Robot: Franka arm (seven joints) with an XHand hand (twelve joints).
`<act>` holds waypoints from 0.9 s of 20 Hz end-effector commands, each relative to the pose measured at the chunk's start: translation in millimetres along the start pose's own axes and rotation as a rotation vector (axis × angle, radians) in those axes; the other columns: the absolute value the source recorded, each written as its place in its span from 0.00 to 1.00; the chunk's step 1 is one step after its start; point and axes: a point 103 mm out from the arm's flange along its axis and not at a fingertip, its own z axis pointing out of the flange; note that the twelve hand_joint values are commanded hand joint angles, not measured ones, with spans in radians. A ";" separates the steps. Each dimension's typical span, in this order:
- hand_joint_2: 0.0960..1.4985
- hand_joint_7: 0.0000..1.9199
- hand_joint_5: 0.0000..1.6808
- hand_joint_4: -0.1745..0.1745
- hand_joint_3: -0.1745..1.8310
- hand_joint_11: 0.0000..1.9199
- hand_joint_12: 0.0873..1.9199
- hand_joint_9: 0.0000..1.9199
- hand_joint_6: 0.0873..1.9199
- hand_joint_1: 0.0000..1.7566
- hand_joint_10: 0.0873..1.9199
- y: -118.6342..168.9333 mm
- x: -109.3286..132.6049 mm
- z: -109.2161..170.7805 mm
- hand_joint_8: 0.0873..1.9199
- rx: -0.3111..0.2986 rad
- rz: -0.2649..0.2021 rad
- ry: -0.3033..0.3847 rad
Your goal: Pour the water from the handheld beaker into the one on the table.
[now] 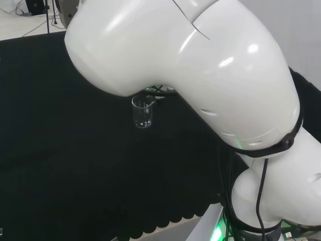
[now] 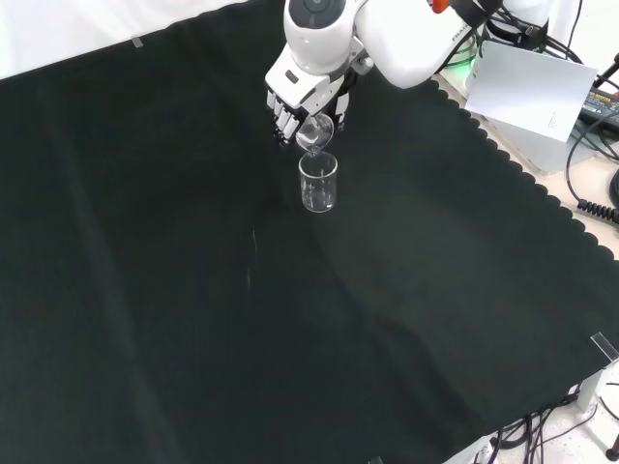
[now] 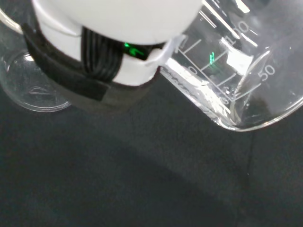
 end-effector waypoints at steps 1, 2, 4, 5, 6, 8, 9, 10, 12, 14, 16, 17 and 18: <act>0.42 0.74 0.85 0.00 0.33 0.73 0.24 0.82 0.10 0.82 0.01 0.6 1.8 -4.0 0.11 0.017 0.010 -0.031; 0.42 0.74 0.85 0.00 0.33 0.73 0.24 0.82 0.10 0.82 0.01 0.7 1.6 -4.1 0.11 0.020 0.011 -0.036; 0.42 0.74 0.85 0.00 0.33 0.73 0.24 0.82 0.10 0.82 0.01 0.9 2.0 -5.3 0.11 0.026 0.016 -0.047; 0.42 0.74 0.85 0.00 0.33 0.73 0.24 0.82 0.10 0.82 0.01 1.1 2.3 -5.9 0.11 0.029 0.017 -0.054; 0.42 0.74 0.85 0.00 0.33 0.73 0.24 0.82 0.10 0.82 0.01 1.1 2.4 -6.4 0.11 0.033 0.019 -0.059; 0.42 0.75 0.85 0.00 0.32 0.73 0.24 0.82 0.10 0.82 0.02 1.3 3.0 -7.2 0.11 0.039 0.021 -0.069; 0.42 0.75 0.85 0.00 0.32 0.73 0.24 0.82 0.10 0.82 0.02 1.1 3.4 -7.5 0.11 0.041 0.022 -0.074; 0.42 0.75 0.85 0.00 0.32 0.73 0.24 0.82 0.10 0.82 0.02 1.0 4.0 -7.8 0.11 0.042 0.024 -0.077; 0.42 0.75 0.85 0.00 0.32 0.73 0.24 0.82 0.10 0.82 0.02 0.9 5.3 -8.5 0.11 0.045 0.027 -0.085; 0.42 0.75 0.85 0.00 0.32 0.73 0.24 0.82 0.10 0.82 0.02 1.3 7.1 -8.9 0.11 0.049 0.028 -0.093; 0.42 0.75 0.85 0.00 0.32 0.73 0.24 0.82 0.10 0.82 0.02 1.6 7.9 -8.8 0.11 0.050 0.027 -0.095; 0.42 0.74 0.85 0.00 0.32 0.73 0.24 0.82 0.10 0.82 0.02 1.8 8.4 -9.2 0.11 0.051 0.028 -0.098; 0.42 0.74 0.85 0.00 0.32 0.73 0.24 0.82 0.10 0.82 0.02 2.0 9.1 -9.9 0.11 0.054 0.028 -0.101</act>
